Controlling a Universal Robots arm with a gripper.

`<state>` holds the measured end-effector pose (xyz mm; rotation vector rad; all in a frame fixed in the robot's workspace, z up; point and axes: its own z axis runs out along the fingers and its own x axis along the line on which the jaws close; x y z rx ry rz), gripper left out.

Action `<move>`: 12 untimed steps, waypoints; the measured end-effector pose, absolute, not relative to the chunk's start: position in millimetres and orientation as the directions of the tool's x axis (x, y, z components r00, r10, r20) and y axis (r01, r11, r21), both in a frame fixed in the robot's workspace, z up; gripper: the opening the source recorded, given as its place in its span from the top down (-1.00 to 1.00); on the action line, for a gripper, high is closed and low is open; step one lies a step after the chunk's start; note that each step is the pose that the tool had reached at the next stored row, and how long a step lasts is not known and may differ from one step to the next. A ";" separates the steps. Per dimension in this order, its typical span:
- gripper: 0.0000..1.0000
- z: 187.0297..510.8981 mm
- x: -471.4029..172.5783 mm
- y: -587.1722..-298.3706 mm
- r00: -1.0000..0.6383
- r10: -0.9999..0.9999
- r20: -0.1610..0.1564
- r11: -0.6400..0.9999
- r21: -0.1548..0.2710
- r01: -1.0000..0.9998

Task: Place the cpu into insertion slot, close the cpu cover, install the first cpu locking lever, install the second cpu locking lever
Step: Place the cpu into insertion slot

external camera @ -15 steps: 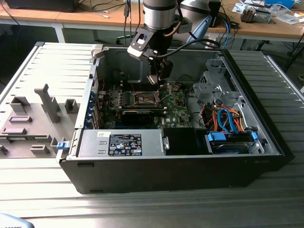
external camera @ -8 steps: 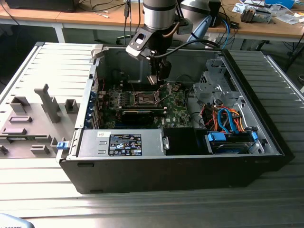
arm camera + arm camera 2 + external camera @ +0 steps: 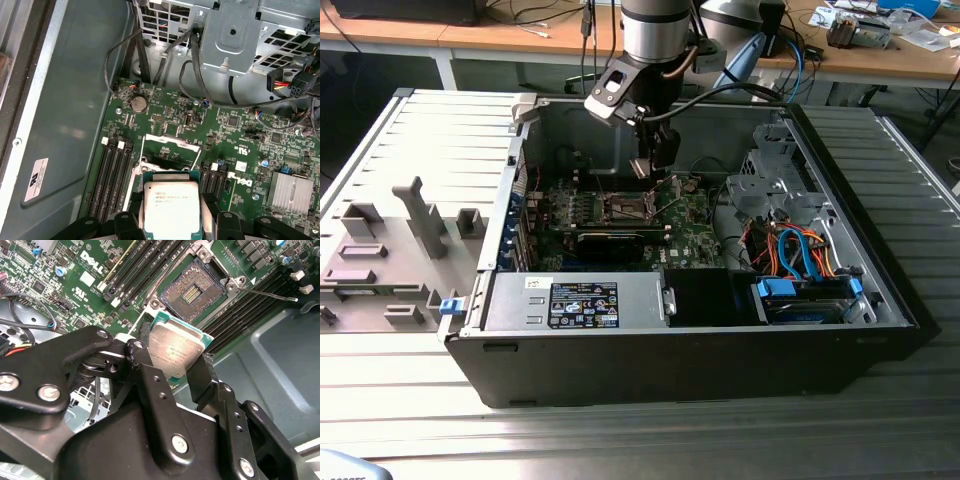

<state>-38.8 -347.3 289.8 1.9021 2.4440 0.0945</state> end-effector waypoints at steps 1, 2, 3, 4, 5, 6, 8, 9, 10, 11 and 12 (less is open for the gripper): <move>-0.08 289.8 -38.8 -347.3 -0.244 0.970 0.003 0.243 0.075 0.967; -0.08 289.7 -38.8 -347.3 -0.241 0.971 0.003 0.240 0.075 0.968; -0.08 289.7 -38.8 -347.3 -0.238 0.971 0.003 0.237 0.075 0.969; -0.08 289.6 -38.8 -347.3 -0.237 0.972 0.003 0.236 0.075 0.969; -0.08 289.6 -38.8 -347.3 -0.234 0.972 0.003 0.233 0.075 0.970; -0.08 289.6 -38.8 -347.3 -0.231 0.973 0.003 0.230 0.075 0.970; -0.08 289.5 -38.8 -347.3 -0.228 0.974 0.003 0.227 0.075 0.971; -0.08 289.5 -38.8 -347.3 -0.226 0.974 0.003 0.225 0.075 0.972; -0.08 289.5 -38.8 -347.3 -0.224 0.975 0.003 0.223 0.075 0.972; -0.08 289.4 -38.8 -347.3 -0.222 0.975 0.003 0.221 0.075 0.972; -0.08 289.4 -38.8 -347.3 -0.221 0.975 0.003 0.220 0.075 0.973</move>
